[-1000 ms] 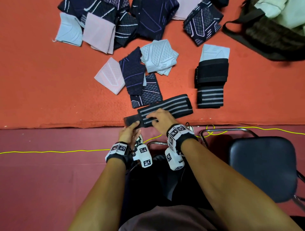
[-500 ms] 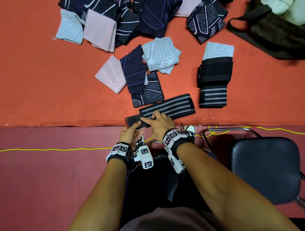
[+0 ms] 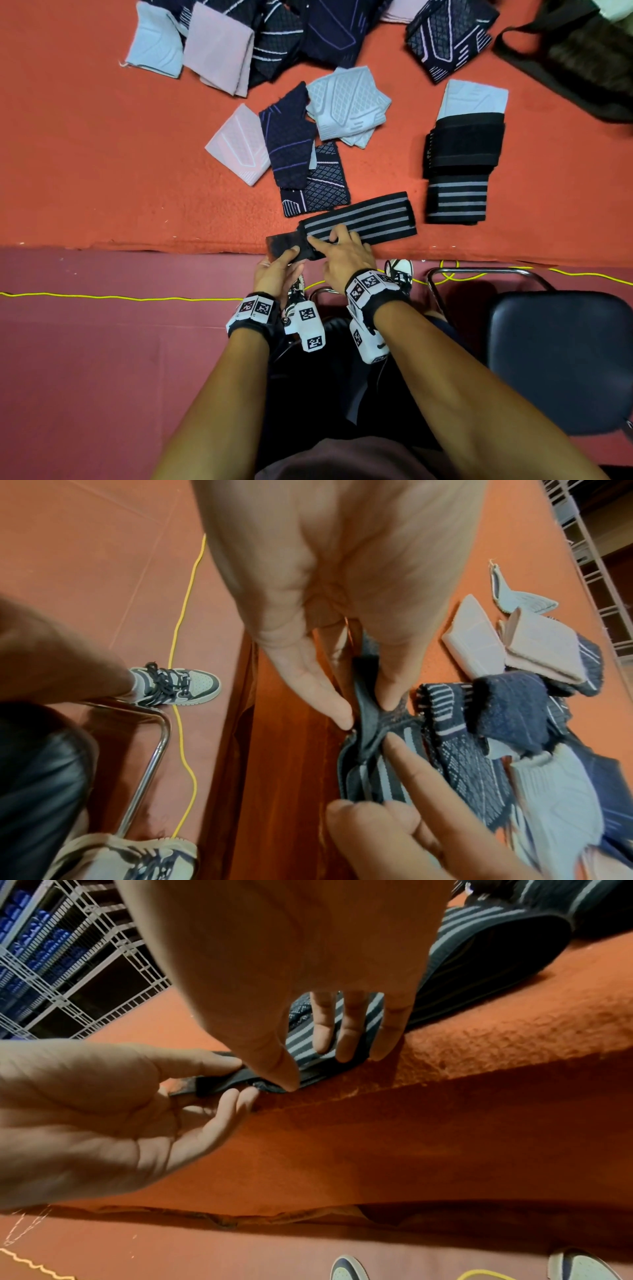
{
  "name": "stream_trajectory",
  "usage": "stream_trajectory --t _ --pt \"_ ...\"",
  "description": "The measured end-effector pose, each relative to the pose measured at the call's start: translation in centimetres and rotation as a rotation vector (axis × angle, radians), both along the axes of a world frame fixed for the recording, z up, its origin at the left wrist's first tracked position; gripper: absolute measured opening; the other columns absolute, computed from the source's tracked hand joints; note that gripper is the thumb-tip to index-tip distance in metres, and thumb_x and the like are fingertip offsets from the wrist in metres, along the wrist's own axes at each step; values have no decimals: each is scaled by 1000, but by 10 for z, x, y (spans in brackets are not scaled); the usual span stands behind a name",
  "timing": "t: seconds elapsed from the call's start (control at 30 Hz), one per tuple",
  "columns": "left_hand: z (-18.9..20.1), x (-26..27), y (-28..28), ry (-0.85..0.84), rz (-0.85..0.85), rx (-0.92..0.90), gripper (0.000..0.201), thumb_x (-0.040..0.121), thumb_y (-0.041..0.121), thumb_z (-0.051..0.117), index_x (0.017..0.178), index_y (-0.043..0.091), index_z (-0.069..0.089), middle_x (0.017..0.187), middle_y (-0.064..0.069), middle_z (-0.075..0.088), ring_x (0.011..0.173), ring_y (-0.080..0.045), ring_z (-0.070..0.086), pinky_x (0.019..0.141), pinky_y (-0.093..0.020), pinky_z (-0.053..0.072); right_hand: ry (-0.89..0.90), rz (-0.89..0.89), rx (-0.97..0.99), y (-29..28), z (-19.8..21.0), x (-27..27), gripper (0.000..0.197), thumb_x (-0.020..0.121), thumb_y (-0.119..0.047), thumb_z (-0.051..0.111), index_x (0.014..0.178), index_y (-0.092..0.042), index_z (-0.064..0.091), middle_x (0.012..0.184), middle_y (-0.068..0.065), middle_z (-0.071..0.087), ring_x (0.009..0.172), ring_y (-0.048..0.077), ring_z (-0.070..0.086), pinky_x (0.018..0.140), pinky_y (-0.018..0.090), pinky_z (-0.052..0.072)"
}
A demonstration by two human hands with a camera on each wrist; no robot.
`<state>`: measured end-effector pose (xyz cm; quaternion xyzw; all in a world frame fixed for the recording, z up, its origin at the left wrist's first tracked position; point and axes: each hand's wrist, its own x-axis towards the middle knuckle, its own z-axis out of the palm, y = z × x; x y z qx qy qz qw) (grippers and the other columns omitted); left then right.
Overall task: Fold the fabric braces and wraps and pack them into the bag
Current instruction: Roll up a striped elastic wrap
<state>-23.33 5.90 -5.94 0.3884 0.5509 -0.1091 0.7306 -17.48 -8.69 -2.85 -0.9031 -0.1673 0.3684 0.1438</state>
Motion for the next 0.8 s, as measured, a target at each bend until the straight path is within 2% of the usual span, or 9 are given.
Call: stream_trajectory --t 0.1,0.2,0.27,0.33,0.4,0.47,0.57,0.67,0.8 --pt "3 2 -1 -24 -16 13 15 89 8 70 104 9 66 92 -6 75 80 -18 71 76 -23 59 5 5 49 -3 1 4 62 93 -26 55 149 -47 37 129 1 36 118 22 39 100 42 41" --pt "10 7 -4 -64 -43 34 10 91 13 70 99 15 65 90 -3 75 82 -19 68 74 -24 60 22 -13 97 -6 1 3 59 94 -27 55 148 -46 40 129 1 38 117 23 39 99 42 42" --pt "14 11 -8 -72 -61 56 16 93 30 68 103 17 66 90 -2 75 84 -18 68 76 -27 60 40 -60 115 -6 -2 5 57 94 -24 56 146 -42 45 126 1 39 116 22 40 99 41 44" --pt "16 17 -12 -54 -86 45 42 94 55 56 104 15 67 87 -3 72 84 -17 69 81 -32 59 54 -100 133 -6 -5 9 46 93 -19 55 137 -32 57 122 1 43 116 23 44 98 38 45" --pt "16 25 -16 -47 -114 12 59 94 68 41 93 15 68 80 -2 68 78 -17 68 82 -34 57 62 -134 153 -9 -6 13 32 91 -17 55 122 -20 64 118 3 46 114 25 49 95 38 47" --pt "15 30 -23 -50 -158 43 52 98 60 42 85 16 66 73 0 64 66 -12 65 72 -28 58 94 -164 183 -14 -7 15 27 91 -20 57 116 -15 65 115 4 49 114 26 52 95 37 47" --pt "13 33 -33 -100 -263 128 20 100 27 59 83 17 60 74 1 62 59 -5 60 62 -19 57 170 -276 250 -18 -5 16 27 89 -28 63 114 -19 67 108 4 58 111 26 57 94 34 47" --pt "8 37 -37 -111 -342 188 16 96 17 64 81 16 58 69 1 63 58 -6 59 59 -19 57 215 -487 311 -23 -3 18 27 91 -35 61 115 -25 68 108 6 71 104 28 64 88 33 50" --pt "2 44 -39 -82 -391 266 20 95 10 64 78 15 57 73 -4 55 53 -3 55 53 -17 54 170 -656 339 -28 -7 21 36 89 -52 54 102 -22 67 94 8 74 93 31 67 83 37 53"
